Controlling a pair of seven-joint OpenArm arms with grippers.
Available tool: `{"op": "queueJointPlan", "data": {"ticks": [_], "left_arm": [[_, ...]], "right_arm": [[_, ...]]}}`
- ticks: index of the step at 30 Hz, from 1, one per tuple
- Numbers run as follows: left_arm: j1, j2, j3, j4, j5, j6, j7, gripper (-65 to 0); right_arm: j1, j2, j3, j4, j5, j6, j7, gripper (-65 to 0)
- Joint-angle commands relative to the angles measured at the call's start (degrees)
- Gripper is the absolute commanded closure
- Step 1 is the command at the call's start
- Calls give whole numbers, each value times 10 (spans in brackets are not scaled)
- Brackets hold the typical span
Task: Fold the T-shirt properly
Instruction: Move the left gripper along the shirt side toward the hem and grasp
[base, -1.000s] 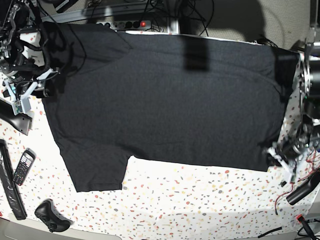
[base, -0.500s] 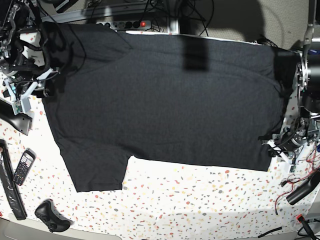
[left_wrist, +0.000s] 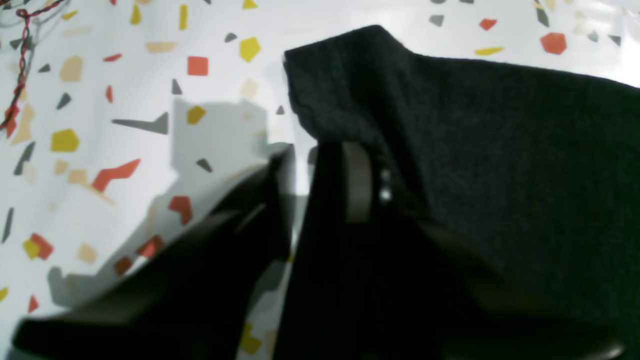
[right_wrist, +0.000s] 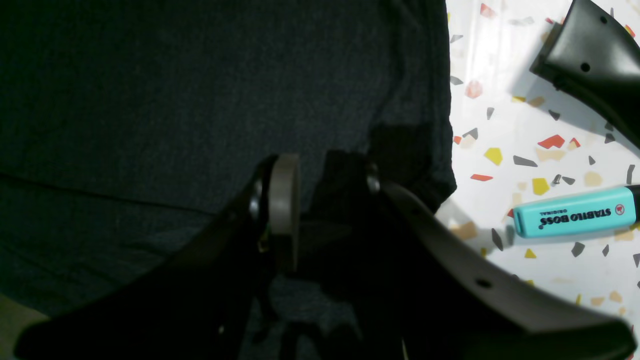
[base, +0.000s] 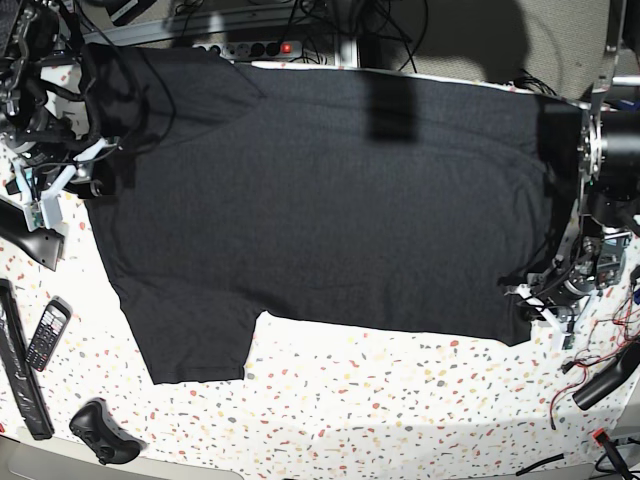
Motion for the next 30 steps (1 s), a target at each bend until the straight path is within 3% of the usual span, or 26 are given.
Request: {"op": "queueJointPlan", "data": {"ticks": [1,4,8,10,13,21,22,24,30], "left_arm": [[-16,-3,0,7,-2,-3,2,-79],[-15,-5,0,7,-2,8,1,0],[-13,-5,0,7,-2,92,-15,0],[-11,-6,0,7,-2,110,-21,0],[-8,-5,0,7,-2,108,-17,0],[-4,-10,0,9,-2,108,-9,0],[-4,-12,0,9,-2,108,-9,-36],[-5,-17,0,9,-2,109,-11,-193],[-5,-40,-1,39,-25,108,-5,-204]], "right_arm": [[5,10,4,9,7,2,9,-167],[5,10,4,9,7,2,9,-167],[5,10,4,9,7,3,20,-167],[5,10,4,9,7,2,44,-167],[9,10,4,9,7,2,90,-167],[41,10,4,9,7,2,52,-167],[41,10,4,9,7,2,52,-167],[41,10,4,9,7,2,47,-167],[41,10,4,8,7,2,31,-167]]}}
